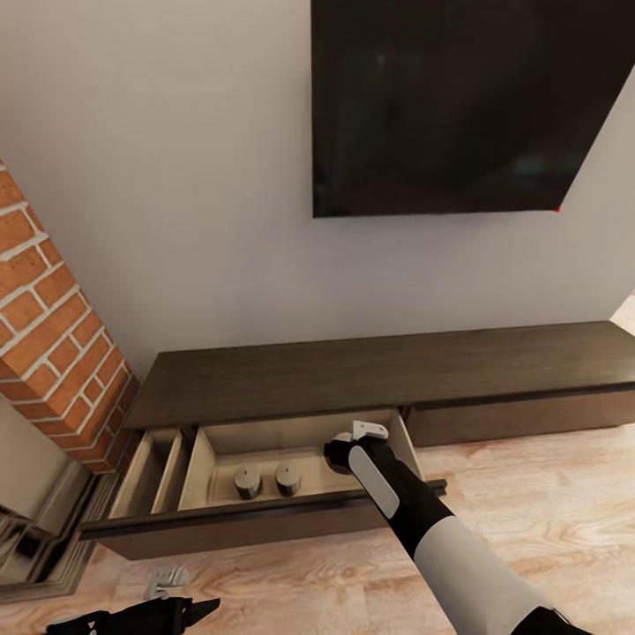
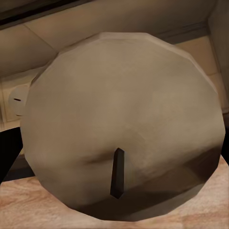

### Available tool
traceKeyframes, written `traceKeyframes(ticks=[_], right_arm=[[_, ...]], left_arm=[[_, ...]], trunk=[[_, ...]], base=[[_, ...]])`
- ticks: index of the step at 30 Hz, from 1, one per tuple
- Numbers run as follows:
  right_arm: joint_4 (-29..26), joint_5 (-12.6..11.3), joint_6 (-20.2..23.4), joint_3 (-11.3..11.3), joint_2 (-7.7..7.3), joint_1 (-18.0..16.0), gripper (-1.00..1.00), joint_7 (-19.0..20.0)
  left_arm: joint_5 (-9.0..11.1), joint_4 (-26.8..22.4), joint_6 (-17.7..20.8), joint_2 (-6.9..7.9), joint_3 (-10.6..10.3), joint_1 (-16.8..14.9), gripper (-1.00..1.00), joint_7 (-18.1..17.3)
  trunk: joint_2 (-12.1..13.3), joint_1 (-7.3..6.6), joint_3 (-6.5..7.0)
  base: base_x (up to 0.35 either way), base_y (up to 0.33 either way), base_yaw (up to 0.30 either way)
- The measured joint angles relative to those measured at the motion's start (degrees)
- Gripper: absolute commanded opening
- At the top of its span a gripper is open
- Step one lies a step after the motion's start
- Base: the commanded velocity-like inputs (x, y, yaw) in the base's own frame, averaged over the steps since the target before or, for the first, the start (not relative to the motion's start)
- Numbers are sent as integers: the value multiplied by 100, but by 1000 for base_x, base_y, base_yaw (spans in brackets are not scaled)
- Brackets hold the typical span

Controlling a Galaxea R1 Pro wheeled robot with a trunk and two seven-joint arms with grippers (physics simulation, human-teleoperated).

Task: Place each of the two pumpkins and all three candles from the living room inside a cabinet in the living room (use any cabinet), then make sure every cabinet is closed, and position the cauldron so it is next to a table in the living room.

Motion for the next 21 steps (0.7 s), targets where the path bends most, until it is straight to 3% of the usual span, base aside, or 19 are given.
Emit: traceKeyframes(ticks=[21], right_arm=[[140, -4, -252, -2, -13, 0, -100, -3]], left_arm=[[1, 0, 0, 0, 0, 9, 100, 0]], trunk=[[-842, 461, -377]], base=[[0, 0, 0]])
